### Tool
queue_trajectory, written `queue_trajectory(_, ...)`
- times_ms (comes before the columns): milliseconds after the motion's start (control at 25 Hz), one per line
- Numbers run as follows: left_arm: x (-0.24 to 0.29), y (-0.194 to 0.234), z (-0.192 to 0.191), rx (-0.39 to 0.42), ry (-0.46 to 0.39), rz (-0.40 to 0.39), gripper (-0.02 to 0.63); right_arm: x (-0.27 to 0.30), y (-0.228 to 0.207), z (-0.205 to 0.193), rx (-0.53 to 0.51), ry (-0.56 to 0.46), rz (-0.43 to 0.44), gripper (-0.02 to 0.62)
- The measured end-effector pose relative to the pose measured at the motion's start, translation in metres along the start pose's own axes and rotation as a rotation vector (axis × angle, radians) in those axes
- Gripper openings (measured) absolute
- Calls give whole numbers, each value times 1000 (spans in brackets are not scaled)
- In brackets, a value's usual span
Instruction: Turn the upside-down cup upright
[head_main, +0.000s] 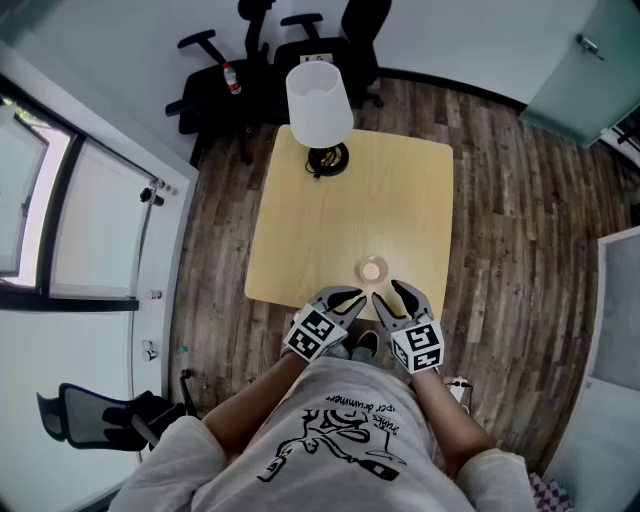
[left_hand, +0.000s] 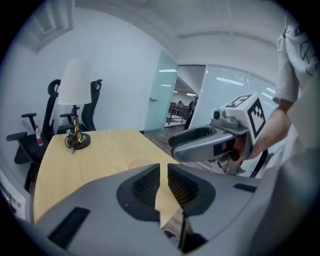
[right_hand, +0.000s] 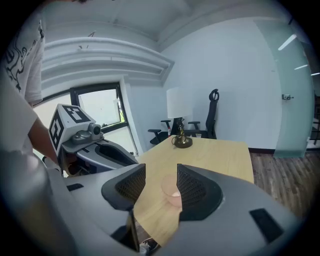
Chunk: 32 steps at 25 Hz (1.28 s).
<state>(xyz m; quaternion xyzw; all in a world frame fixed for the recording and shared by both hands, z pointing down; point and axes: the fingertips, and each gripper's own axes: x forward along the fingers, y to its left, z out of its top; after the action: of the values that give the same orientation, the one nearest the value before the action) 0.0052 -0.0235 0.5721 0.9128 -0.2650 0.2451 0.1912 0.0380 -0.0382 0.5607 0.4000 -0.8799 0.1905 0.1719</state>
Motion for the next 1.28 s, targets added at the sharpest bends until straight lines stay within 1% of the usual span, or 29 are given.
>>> queue_trajectory(80,-7,-2,8,-51,-44,-2,43,-4,-2,8,-4,-16,-8,189)
queue_trajectory(240,-20,-3,26,-101,-131,-8,21,-14,-3,21,8,-51,-21,141)
queue_trajectory(360,-31,-4,43,-145,-203,-14,11,-24,0,33,17,-80,-28,71)
queue_trajectory(440,-38,-5,54,-160,-246,-15,11,-31,3,40,13,-99,-33,51)
queue_trajectory(680,-56,-14,81,-152,-320,-20,9,-46,15,63,5,-162,-38,26)
queue_trajectory(880,-68,-22,96,-117,-363,-5,9,-57,26,78,-15,-194,-34,23)
queue_trajectory(1040,-69,-29,98,-79,-368,3,9,-58,33,84,-20,-213,-39,23)
queue_trajectory(1280,-72,-33,98,-76,-376,4,9,-56,40,82,-20,-211,-41,23)
